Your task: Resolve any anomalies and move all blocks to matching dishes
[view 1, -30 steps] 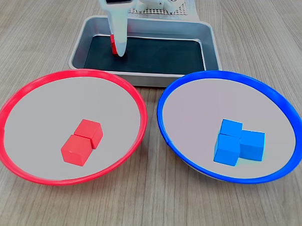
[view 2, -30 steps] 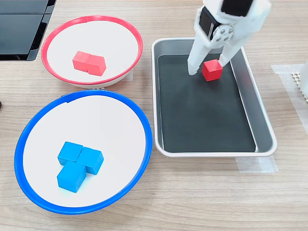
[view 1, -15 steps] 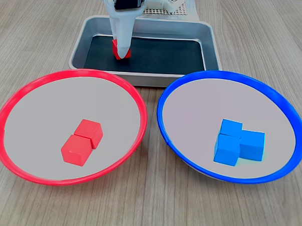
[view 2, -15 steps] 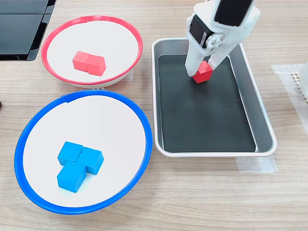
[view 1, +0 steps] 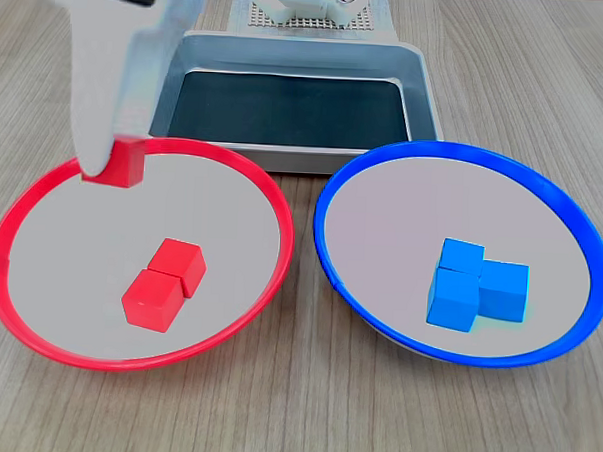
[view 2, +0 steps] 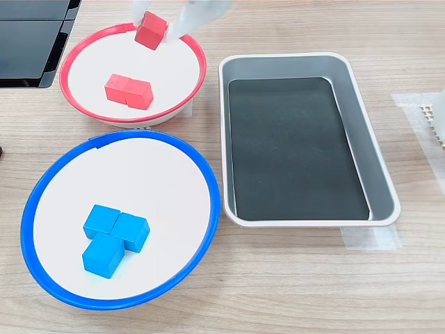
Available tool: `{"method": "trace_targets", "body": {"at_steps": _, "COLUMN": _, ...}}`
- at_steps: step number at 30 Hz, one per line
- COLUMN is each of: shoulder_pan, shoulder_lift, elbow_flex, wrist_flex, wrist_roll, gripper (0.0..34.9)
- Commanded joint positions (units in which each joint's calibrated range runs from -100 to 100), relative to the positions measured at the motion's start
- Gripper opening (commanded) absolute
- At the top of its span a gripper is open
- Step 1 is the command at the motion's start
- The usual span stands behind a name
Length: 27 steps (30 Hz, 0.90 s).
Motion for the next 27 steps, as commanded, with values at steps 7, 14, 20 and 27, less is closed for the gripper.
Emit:
{"method": "trace_targets", "body": {"at_steps": 7, "shoulder_pan": 0.6, "shoulder_lift": 4.9, "elbow_flex": -3.6, "wrist_flex": -8.6, "wrist_roll": 2.2, "gripper": 14.5}}
{"method": "trace_targets", "body": {"at_steps": 14, "shoulder_pan": -3.2, "shoulder_lift": -20.3, "elbow_flex": 21.6, "wrist_flex": -15.4, "wrist_roll": -3.8, "gripper": 0.1}}
{"method": "trace_targets", "body": {"at_steps": 20, "shoulder_pan": -12.2, "shoulder_lift": -61.9, "elbow_flex": 60.8, "wrist_flex": -19.4, "wrist_roll": -7.6, "gripper": 0.1}}
{"method": "trace_targets", "body": {"at_steps": 27, "shoulder_pan": -19.1, "shoulder_lift": -98.8, "elbow_flex": 85.7, "wrist_flex": -5.3, "wrist_roll": -6.4, "gripper": 0.1}}
